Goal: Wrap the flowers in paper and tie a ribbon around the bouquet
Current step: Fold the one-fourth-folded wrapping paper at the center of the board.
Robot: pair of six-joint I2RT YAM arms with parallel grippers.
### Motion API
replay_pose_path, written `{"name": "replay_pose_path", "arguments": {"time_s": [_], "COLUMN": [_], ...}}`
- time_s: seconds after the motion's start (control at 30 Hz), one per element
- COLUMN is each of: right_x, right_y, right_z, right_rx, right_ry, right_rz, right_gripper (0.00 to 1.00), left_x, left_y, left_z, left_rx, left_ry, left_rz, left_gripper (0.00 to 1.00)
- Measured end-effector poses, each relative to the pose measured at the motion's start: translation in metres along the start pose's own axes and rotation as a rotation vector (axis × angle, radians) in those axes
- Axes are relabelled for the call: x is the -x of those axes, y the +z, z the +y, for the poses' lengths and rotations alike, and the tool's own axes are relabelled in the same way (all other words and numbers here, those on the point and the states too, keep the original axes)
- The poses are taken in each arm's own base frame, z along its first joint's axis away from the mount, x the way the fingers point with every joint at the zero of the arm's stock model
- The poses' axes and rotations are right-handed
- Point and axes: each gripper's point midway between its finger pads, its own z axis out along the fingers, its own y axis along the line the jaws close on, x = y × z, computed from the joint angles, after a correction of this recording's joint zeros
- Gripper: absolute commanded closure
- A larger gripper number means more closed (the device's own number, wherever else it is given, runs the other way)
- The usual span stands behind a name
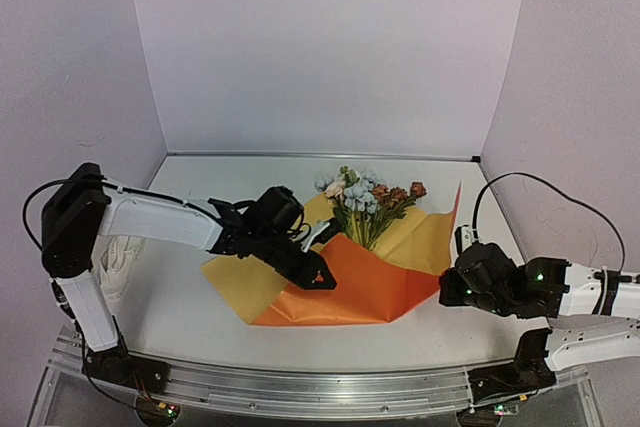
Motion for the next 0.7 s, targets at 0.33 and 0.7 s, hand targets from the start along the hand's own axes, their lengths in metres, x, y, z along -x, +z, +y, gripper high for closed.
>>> {"name": "replay_pose_path", "arguments": {"time_s": [0.33, 0.7], "right_x": [0.001, 0.000], "right_y": [0.000, 0.000], "right_z": [-0.006, -0.006], "right_rx": [-0.030, -0.030], "right_ry": [0.016, 0.014], "right_rz": [-0.012, -0.006], "right_gripper": [1.00, 1.00], "left_x": [-0.075, -0.084], "left_y": [-0.013, 0.010], "left_z": [0.021, 0.069], "left_rx": [0.056, 0.188], "left_ry": [-0.109, -0.185], "left_rz": [0.140, 0.170], "left_gripper": [0.85, 0.86]}}
